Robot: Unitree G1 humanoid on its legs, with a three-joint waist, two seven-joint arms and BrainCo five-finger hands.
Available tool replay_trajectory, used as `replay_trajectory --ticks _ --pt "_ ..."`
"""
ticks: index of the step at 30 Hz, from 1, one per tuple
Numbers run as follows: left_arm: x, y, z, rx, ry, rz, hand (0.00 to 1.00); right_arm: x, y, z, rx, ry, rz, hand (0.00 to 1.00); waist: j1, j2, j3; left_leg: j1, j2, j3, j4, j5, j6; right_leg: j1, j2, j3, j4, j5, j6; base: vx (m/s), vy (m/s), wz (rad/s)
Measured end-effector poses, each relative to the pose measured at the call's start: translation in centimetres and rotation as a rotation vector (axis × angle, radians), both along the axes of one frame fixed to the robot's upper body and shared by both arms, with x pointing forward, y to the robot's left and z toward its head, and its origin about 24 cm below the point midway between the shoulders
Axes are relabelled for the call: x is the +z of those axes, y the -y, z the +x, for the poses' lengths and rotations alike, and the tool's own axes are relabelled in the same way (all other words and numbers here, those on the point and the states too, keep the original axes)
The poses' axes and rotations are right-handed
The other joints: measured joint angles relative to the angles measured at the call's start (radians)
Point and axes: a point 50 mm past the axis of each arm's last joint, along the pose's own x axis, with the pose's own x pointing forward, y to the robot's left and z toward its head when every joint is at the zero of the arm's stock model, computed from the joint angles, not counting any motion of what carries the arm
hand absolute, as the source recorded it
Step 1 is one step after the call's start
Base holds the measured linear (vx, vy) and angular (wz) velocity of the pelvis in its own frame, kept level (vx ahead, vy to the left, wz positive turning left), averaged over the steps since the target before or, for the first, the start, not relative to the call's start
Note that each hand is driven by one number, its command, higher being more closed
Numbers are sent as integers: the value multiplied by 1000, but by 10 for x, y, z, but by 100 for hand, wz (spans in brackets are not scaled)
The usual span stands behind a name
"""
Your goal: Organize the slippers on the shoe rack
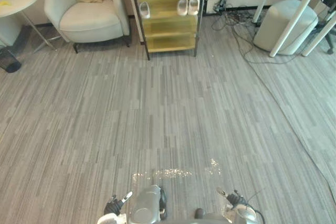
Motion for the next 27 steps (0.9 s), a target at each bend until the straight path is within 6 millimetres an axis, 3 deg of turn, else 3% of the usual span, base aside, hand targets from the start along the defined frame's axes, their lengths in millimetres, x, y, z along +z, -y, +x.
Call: replay_trajectory --ticks 3,5,6,7,9,10,13,15,16,17,18,19,20,21,22,23,24,25,27 --pt "2 -1 7 -10 15 6 0 -1 -14 2 6 9 37 0 36 -17 -3 65 -6 46 35 -65 38 -65 -29 16 269 -27 44 453 168 -37" --pt "3 -2 11 -45 19 21 0 0 -20 5 21 26 48 0 28 -29 -9 140 -15 44 31 -119 46 -180 -37 54 605 30 133 396 126 -9" --pt "5 -3 15 -59 25 29 0 2 -21 8 34 44 47 0 20 -41 -7 176 -17 36 33 -146 45 -243 -40 58 782 57 152 346 47 11" --pt "6 -6 16 -62 27 37 0 4 -22 11 41 58 50 0 11 -47 -5 220 -16 29 33 -170 42 -304 -51 26 922 42 126 366 5 15" --pt "7 -7 21 -60 36 45 0 5 -22 12 42 68 51 0 5 -53 -7 301 -5 16 8 -197 31 -376 -74 -70 978 10 68 481 -35 18" --pt "7 -6 23 -60 40 45 0 5 -22 15 44 72 52 0 4 -54 -6 356 8 10 -28 -200 26 -407 -80 -143 922 -18 29 434 -60 18" --pt "7 5 29 -64 54 18 0 8 -20 22 49 89 45 0 -14 -37 2 459 51 -8 -113 -199 25 -455 -35 -253 624 -24 -16 433 -86 19" --pt "5 11 30 -80 45 4 0 10 -17 28 58 96 35 0 -43 -39 3 496 62 -42 -152 -197 21 -478 13 -234 333 87 -34 507 -151 49" --pt "5 13 31 -88 42 3 0 8 -14 25 58 79 30 0 -47 -44 4 528 56 -62 -167 -198 4 -470 34 -192 196 178 -45 540 -223 50" --pt "4 13 30 -88 37 5 0 6 -12 21 56 60 27 0 -52 -57 -1 555 48 -101 -165 -205 -10 -460 41 -147 153 304 -79 567 -243 40" --pt "3 18 31 -86 31 -5 0 8 -4 23 57 65 7 0 -54 -22 5 582 71 -133 -160 -206 -18 -456 60 -157 209 300 -95 662 -291 38" --pt "3 21 32 -97 33 -7 0 9 1 25 54 69 -5 0 -53 2 -1 568 98 -158 -127 -178 -67 -455 70 -169 244 251 -109 567 -236 21" --pt "2 27 32 -98 36 -21 0 10 4 26 41 73 -8 0 -54 18 -1 556 111 -182 -84 -160 -91 -451 82 -183 262 220 -118 557 -252 15" --pt "2 25 31 -64 36 -26 0 10 4 27 29 80 -5 0 -54 37 2 504 136 -206 56 -127 -105 -420 108 -194 264 178 -127 557 -261 4" --pt "1 27 29 -33 32 -41 0 10 3 27 33 81 -4 0 -55 47 8 433 156 -222 250 -59 -103 -373 129 -200 250 149 -133 554 -238 5" --pt "0 29 27 -23 27 -50 0 10 2 27 39 79 -3 0 -53 55 15 362 179 -232 422 49 -106 -317 147 -202 222 132 -140 532 -164 4" --pt "2 29 31 -16 49 -49 0 10 0 26 39 78 -2 0 -44 61 29 285 218 -217 607 22 -119 -242 175 -200 186 115 -153 506 -96 -5" --pt "5 27 36 -19 73 -40 0 8 -6 25 38 74 14 0 -34 51 36 212 234 -193 709 -35 -119 -179 185 -195 160 97 -160 480 -79 -7" --pt "11 20 43 -35 108 -15 0 8 -17 27 39 80 40 0 -27 22 43 86 216 -143 694 -106 -93 -84 185 -183 97 82 -156 440 -88 -10"
